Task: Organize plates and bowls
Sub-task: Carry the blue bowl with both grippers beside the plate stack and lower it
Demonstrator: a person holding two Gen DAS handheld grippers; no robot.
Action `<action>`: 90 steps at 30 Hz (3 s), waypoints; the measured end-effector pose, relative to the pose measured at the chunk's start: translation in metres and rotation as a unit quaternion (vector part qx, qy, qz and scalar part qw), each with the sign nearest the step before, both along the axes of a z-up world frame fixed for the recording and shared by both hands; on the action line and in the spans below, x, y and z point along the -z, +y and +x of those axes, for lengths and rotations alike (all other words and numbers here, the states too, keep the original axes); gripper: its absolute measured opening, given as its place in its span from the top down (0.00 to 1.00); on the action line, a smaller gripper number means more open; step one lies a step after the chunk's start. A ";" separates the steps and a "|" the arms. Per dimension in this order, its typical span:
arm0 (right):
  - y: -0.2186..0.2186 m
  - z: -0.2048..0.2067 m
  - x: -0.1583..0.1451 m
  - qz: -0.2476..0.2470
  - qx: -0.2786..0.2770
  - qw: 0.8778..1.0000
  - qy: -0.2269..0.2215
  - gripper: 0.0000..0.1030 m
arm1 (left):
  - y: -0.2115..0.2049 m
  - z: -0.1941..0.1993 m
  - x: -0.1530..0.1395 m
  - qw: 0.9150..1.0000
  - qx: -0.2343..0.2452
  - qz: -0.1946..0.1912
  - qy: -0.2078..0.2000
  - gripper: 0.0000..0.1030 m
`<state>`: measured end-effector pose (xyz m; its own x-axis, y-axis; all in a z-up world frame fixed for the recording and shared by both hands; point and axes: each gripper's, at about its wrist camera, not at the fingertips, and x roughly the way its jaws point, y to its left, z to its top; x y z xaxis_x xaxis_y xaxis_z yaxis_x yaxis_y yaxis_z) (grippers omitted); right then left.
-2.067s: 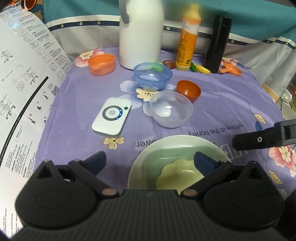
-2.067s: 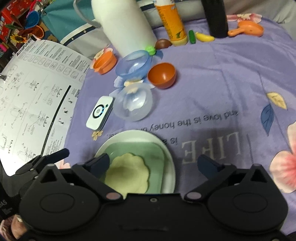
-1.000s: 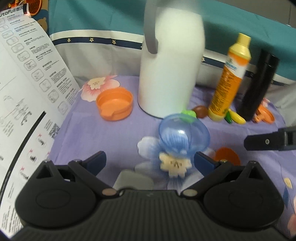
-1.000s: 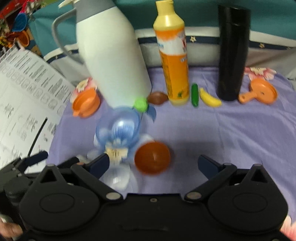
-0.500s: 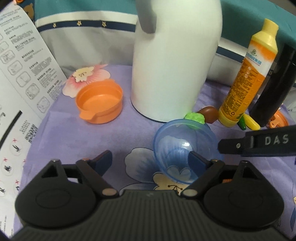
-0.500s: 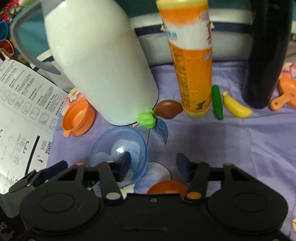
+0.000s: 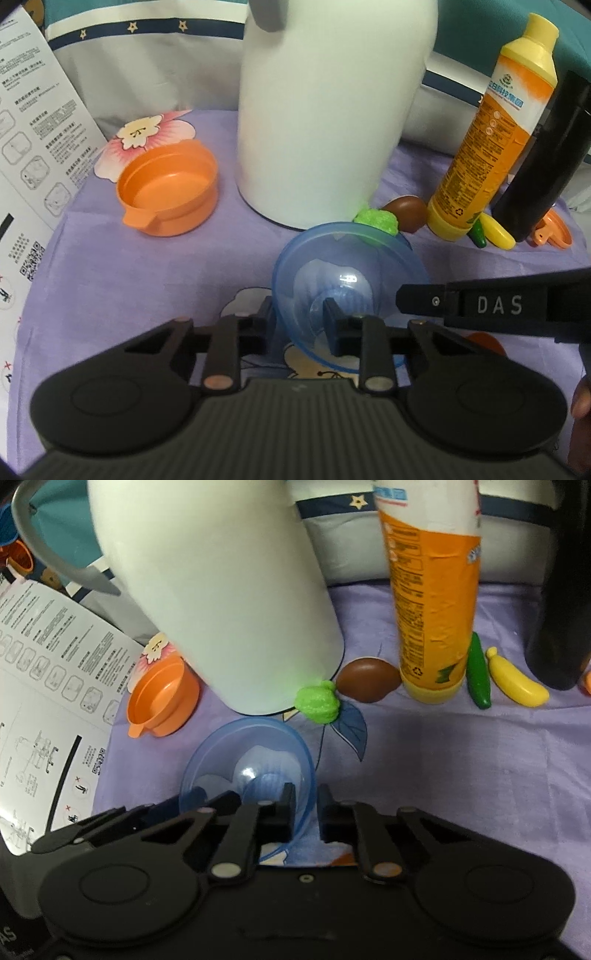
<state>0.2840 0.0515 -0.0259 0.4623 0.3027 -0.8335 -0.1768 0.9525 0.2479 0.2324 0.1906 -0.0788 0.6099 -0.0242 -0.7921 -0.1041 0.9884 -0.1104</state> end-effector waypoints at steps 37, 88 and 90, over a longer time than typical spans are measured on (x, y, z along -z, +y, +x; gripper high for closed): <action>-0.158 -0.200 -0.076 0.005 0.048 0.999 -0.007 0.89 | -0.152 -0.154 -0.078 0.990 0.139 -0.019 0.001 0.76; -0.205 -0.272 -0.019 0.022 0.057 0.996 0.071 0.88 | -0.200 -0.207 -0.016 0.973 0.207 0.014 0.103 0.66; -0.202 -0.272 -0.019 0.021 0.053 0.996 0.070 0.88 | -0.199 -0.208 -0.013 0.973 0.205 0.011 0.107 0.66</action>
